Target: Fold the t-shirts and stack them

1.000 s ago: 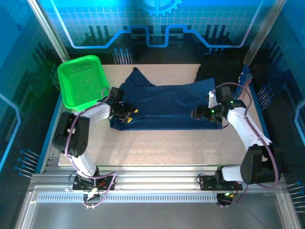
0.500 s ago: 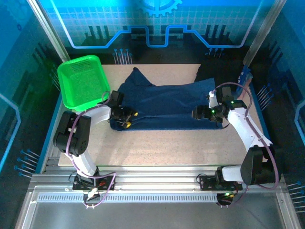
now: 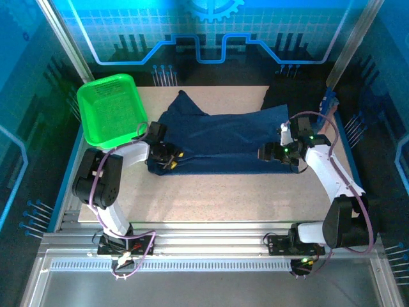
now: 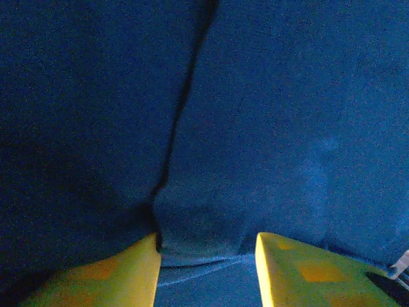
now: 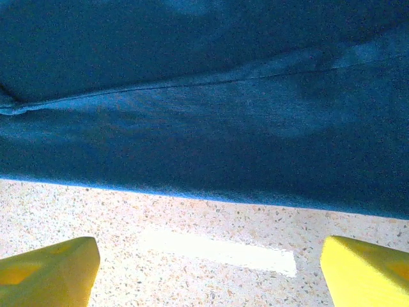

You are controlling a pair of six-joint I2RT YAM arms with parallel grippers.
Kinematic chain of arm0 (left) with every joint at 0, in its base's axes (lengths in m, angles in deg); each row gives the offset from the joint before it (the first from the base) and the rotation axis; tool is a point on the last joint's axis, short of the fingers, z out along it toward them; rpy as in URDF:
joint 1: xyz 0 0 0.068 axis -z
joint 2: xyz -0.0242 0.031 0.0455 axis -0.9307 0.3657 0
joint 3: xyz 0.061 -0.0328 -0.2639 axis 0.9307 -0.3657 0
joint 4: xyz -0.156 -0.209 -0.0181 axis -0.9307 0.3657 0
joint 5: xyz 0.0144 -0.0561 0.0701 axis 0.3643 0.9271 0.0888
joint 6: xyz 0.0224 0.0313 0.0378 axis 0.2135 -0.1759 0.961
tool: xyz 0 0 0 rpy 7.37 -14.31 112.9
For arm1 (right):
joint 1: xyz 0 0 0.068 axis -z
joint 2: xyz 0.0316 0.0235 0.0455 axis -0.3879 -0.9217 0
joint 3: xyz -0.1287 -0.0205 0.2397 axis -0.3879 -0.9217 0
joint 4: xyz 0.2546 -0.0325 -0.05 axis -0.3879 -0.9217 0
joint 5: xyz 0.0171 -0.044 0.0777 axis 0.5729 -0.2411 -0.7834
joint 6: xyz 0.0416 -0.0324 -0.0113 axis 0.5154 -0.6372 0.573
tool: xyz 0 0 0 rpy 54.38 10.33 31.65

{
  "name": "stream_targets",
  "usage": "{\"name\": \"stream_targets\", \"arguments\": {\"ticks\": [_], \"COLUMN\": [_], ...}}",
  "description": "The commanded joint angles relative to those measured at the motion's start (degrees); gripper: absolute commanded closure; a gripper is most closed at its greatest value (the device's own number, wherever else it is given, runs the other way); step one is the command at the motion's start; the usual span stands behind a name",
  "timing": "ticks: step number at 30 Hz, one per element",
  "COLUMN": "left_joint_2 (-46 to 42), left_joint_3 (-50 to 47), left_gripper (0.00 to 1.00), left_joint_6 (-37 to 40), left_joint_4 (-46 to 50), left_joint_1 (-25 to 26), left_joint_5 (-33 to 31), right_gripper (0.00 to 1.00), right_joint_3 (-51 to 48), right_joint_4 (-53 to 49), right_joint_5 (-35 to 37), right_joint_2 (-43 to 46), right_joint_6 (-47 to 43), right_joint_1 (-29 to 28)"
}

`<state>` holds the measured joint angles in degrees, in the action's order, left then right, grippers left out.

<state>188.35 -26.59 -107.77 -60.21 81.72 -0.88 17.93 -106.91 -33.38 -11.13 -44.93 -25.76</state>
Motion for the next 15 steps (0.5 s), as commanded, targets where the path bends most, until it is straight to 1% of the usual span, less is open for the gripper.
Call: {"name": "stream_targets", "arguments": {"ticks": [1,4,5,9,13,15], "left_joint_2": [0.4,0.2,-0.1,-1.4,-0.4,0.9], "left_joint_3": [2.1,3.0,3.0,4.4,7.8,10.2], "left_gripper": [0.66,0.85,0.88,0.96,1.0,1.0], "left_joint_6": [0.1,1.0,1.0,2.3,3.9,5.0], "left_joint_4": [0.3,-0.1,-0.3,0.8,2.5,3.6], "left_joint_1": [0.4,0.3,0.4,0.4,0.5,0.4], "left_joint_5": [-1.4,-0.4,-0.3,-0.2,-0.1,0.0], "right_gripper": [0.1,0.1,0.1,0.09,0.1,0.1], "right_joint_3": [-0.8,-0.9,-0.9,-1.8,-2.6,-2.8], "right_joint_4": [-1.0,-1.2,-1.2,-0.1,0.6,0.8], "right_joint_5": [0.4,0.2,-0.1,-1.7,-2.5,-2.6], "right_joint_2": [1.6,1.7,1.6,2.3,1.5,0.9], "right_joint_6": [-0.4,-0.5,-0.6,-0.9,-0.9,-0.8], "right_joint_1": [0.7,0.7,0.8,0.8,0.8,0.7]}}
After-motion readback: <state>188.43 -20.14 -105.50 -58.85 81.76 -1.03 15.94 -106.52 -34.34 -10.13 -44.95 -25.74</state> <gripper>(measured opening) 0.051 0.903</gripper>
